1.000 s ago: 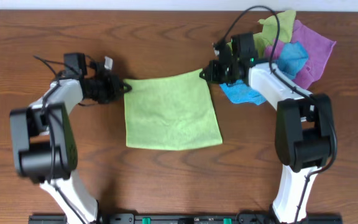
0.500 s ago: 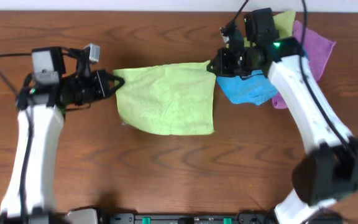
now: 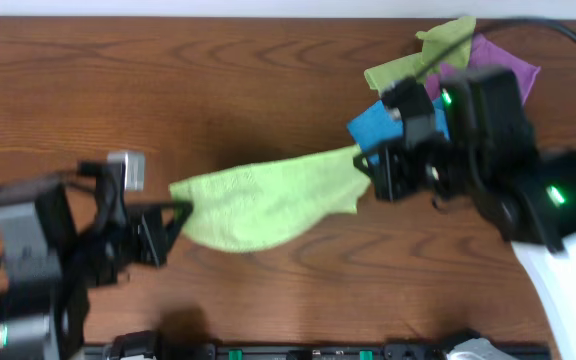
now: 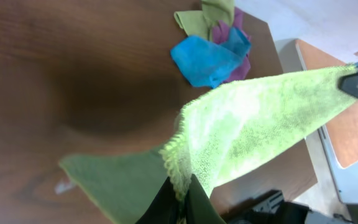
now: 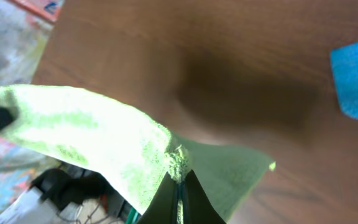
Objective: Fold the cloth
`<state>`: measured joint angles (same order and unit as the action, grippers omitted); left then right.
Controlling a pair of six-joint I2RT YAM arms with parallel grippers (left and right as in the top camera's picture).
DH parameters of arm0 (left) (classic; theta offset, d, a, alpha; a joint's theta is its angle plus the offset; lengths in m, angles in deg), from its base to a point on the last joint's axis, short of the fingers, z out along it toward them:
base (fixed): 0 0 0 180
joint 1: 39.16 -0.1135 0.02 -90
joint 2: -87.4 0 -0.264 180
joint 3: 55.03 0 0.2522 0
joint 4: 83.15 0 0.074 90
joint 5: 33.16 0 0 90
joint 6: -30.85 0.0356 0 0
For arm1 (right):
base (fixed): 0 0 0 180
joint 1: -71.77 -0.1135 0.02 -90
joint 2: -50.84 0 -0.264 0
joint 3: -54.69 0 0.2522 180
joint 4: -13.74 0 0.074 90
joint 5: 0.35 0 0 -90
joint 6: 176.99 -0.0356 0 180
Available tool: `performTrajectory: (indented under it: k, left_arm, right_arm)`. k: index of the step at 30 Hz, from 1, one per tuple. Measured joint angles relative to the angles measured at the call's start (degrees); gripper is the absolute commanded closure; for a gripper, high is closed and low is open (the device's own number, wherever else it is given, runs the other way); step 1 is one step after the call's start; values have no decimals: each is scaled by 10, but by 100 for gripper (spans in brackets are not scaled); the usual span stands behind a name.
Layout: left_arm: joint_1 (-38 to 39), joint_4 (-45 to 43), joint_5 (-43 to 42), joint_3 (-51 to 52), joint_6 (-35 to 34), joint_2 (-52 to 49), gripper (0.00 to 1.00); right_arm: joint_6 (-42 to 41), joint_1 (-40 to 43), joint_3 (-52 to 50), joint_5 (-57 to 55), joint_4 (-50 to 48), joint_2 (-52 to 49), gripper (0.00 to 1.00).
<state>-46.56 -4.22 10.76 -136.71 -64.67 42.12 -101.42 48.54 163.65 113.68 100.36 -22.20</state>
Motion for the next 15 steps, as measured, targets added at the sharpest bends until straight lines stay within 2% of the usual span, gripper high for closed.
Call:
performTrajectory:
  k: [8, 11, 15]
  left_arm:
    - [0, 123, 9, -1, 0, 152, 94]
    - [0, 145, 33, -1, -1, 168, 94]
    - [0, 140, 91, -1, -9, 163, 94]
  right_arm:
    - [-40, -52, 4, -2, 102, 117, 99]
    - [-56, -60, 2, -7, 129, 123, 98]
    - [-69, -63, -66, -11, 91, 110, 99]
